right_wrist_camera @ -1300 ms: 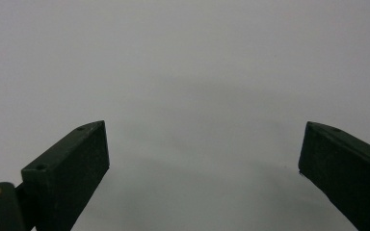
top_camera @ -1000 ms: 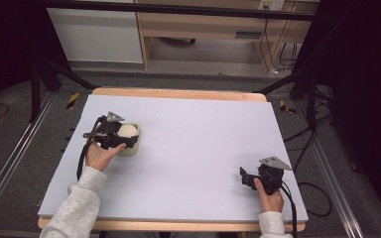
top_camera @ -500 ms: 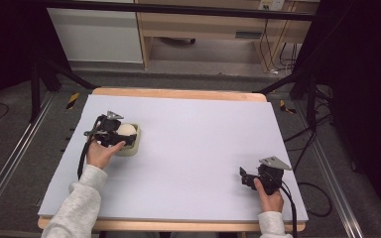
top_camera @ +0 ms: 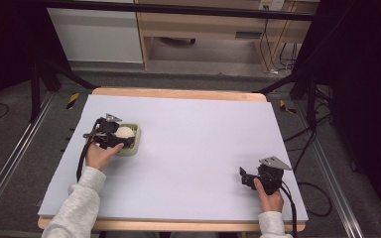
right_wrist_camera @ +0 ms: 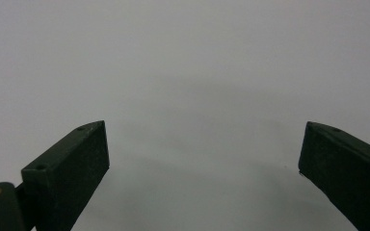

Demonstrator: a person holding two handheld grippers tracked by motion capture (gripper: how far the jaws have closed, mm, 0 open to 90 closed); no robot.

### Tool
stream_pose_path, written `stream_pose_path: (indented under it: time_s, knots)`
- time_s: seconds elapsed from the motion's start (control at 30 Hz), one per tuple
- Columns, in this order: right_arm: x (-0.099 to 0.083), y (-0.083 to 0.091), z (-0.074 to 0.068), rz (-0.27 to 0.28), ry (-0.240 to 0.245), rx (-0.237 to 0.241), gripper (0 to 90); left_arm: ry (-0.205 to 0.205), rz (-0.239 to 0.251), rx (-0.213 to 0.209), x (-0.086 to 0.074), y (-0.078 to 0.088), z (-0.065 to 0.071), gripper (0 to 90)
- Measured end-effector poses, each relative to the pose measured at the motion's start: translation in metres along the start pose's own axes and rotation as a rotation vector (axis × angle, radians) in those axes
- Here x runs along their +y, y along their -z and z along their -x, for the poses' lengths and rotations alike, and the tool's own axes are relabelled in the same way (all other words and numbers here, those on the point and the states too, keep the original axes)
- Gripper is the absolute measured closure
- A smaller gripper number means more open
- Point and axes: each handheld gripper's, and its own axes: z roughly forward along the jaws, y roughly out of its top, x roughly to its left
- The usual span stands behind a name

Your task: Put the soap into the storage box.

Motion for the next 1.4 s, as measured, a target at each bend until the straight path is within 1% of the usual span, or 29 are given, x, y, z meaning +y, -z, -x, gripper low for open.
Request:
stream_pose_path:
  time_s: [0.33, 0.5, 0.53, 0.57, 0.67, 0.7, 0.83, 0.93, 1.0, 1.03, 1.23, 1.4]
  knots:
    - [0.000, 0.000, 0.000, 0.000, 0.000, 0.000, 4.1, 0.010, 0.000, 0.000, -0.001, -0.003, -0.001, 23.6]
    - [0.000, 0.000, 0.000, 0.000, 0.000, 0.001, 4.1, 0.005, -0.008, 0.002, -0.002, -0.005, -0.002, 23.5]
    - [0.000, 0.000, 0.000, 0.000, 0.000, 0.001, 4.0, 0.009, -0.001, 0.003, -0.002, -0.006, -0.001, 23.5]
    - [0.000, 0.000, 0.000, 0.000, -0.001, 0.001, 4.0, 0.003, -0.009, 0.000, -0.003, -0.006, -0.001, 23.6]
    - [0.000, 0.000, 0.000, 0.000, 0.000, 0.001, 4.0, 0.008, -0.008, -0.003, -0.003, -0.007, -0.001, 23.6]
    - [0.000, 0.000, 0.000, 0.000, 0.000, 0.001, 4.0, 0.003, -0.019, 0.001, -0.004, -0.008, -0.001, 23.6]
    - [0.000, 0.000, 0.000, 0.000, 0.000, 0.001, 4.0, 0.006, -0.016, 0.001, -0.004, -0.009, -0.001, 23.5]
    - [0.000, 0.000, 0.000, 0.000, 0.000, 0.001, 4.0, -0.005, -0.022, 0.000, -0.004, -0.009, -0.001, 23.5]
    - [0.000, 0.000, 0.000, 0.000, 0.000, 0.001, 4.0, -0.002, -0.020, 0.002, -0.004, -0.010, 0.000, 23.5]
    - [0.000, 0.000, 0.000, -0.001, 0.000, 0.001, 4.0, -0.009, -0.024, 0.000, -0.004, -0.011, 0.001, 23.5]
    - [0.000, 0.000, 0.000, 0.000, -0.001, 0.001, 4.0, -0.013, -0.034, 0.005, -0.004, -0.012, 0.001, 23.5]
    - [0.000, 0.000, 0.000, -0.001, 0.000, 0.002, 4.0, -0.010, -0.043, 0.011, -0.005, -0.014, 0.001, 23.5]
